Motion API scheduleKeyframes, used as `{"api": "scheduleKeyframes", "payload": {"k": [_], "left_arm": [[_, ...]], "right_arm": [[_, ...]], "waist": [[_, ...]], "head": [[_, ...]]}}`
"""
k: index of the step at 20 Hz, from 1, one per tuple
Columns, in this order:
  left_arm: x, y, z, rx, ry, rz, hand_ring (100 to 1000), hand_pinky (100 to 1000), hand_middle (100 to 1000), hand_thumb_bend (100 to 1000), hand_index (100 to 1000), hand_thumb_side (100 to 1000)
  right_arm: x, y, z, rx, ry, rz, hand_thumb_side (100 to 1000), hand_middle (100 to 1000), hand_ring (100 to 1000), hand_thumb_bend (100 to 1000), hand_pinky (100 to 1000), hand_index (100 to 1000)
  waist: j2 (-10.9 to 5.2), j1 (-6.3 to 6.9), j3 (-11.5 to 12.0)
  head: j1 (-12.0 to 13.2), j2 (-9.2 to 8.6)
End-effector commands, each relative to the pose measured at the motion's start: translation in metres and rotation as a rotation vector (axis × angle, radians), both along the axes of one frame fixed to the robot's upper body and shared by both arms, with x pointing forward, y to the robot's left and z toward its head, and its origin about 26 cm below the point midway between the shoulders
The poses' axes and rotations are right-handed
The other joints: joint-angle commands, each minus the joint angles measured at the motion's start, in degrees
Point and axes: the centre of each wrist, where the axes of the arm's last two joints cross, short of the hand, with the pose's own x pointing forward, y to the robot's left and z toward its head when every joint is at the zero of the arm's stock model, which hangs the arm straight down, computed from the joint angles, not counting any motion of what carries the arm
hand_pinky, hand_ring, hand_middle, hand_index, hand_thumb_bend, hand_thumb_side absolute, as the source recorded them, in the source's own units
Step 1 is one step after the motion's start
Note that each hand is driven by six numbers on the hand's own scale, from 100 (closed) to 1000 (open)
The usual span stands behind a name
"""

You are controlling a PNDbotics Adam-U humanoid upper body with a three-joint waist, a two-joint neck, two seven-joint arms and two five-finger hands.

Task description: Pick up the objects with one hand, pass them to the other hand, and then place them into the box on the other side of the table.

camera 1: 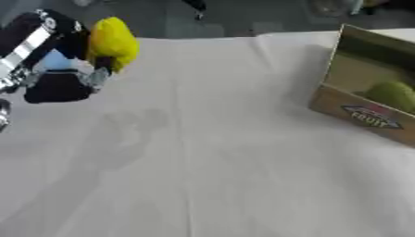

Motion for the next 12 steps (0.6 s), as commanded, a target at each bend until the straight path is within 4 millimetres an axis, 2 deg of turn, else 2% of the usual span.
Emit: {"api": "scheduleKeyframes", "payload": {"k": [1,12], "left_arm": [[0.000,-0.006,0.004,-0.004,-0.055,-0.003,557,636,482,100,518,224],[0.010,-0.024,-0.020,-0.136,-0.096,-0.008,544,635,470,100,513,277]], "right_arm": [[-0.005,0.004,0.020,-0.034,-0.054,0.023,415,849,770,100,976,925],[-0.013,0.030,0.063,-0.191,-0.147,0.105,346,852,777,100,967,924]], "waist": [[-0.20,-0.89,0.0],[-0.56,-1.31,-0.1]], "head": [[0.5,0.02],[2.2,0.52]]}}
